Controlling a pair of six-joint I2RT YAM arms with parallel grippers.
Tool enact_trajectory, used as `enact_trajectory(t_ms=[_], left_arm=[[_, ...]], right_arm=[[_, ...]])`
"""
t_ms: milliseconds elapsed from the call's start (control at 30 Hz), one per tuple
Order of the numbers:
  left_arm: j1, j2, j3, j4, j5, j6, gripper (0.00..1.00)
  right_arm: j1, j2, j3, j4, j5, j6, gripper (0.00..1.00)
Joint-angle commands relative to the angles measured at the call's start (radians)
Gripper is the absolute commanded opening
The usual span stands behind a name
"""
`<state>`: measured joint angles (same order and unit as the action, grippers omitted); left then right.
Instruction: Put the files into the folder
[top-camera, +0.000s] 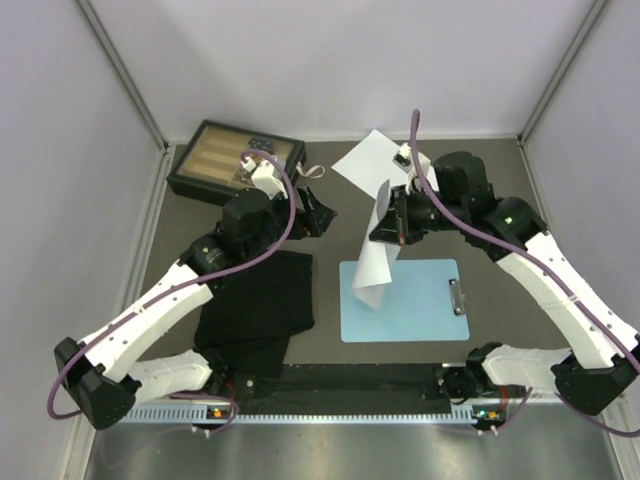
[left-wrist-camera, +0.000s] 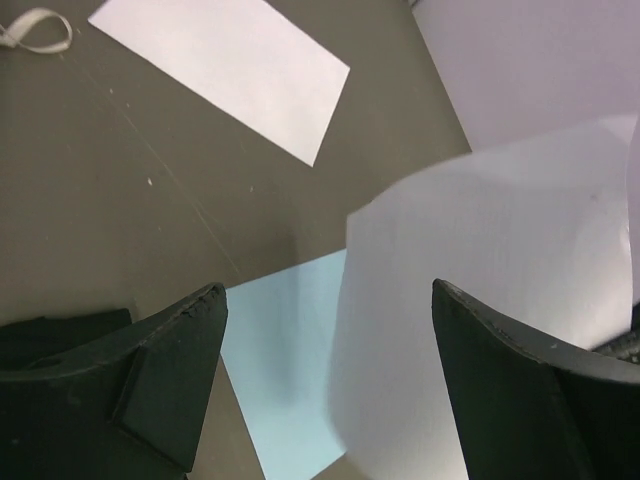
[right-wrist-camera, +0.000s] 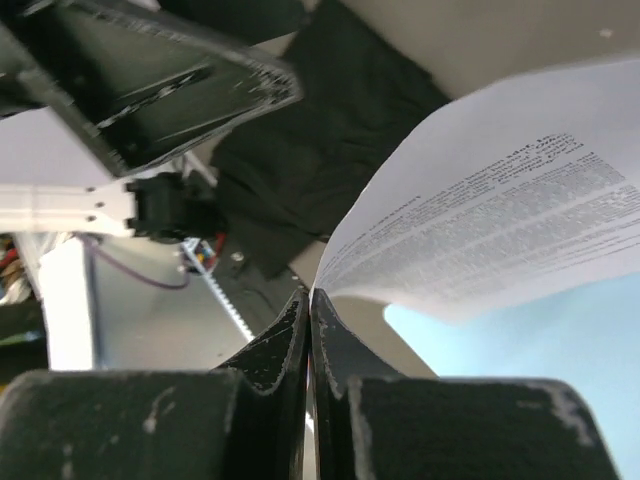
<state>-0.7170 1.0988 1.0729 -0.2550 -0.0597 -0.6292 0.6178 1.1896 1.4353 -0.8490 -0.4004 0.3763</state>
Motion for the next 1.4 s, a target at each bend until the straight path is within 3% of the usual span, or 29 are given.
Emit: enact_trajectory(t_ms=[0,233,367,500,1000,1367], left_arm=[[0.002,-0.024,0.015,0.06,-0.08,0.036,0.87],[0.002,0.084,0.044,0.065,-0.008,0.062,0.86],[0.002,0.162,0.053,0.066,0.049,0.062,0.84],[0.001,0.24,0.022,0.143,0.116,0.003,0.83],[-0.024,0.499,0.016,0.217,0.296,-0.079,0.79],[-0.041,0.625,0.016,0.247,0.345,-0.113,0.77]], right_arm=[[0.011,-0.076,-0.071,0.176,-0.141,0.088,0.0],[-0.248,-0.182,-0.415,0.176,-0.299,0.056,0.0],[-0.374,-0.156,-0.466,0.006,-0.24,-0.112,0.0],[-0.435,-0.073,-0.477,-0.048,-0.207,-0.197,0.0],[-0.483,0.125,-0.48,-0.088,0.008,-0.174,0.0],[-0.481,0.186,-0.519,-0.113,0.196,-0.096,0.0]])
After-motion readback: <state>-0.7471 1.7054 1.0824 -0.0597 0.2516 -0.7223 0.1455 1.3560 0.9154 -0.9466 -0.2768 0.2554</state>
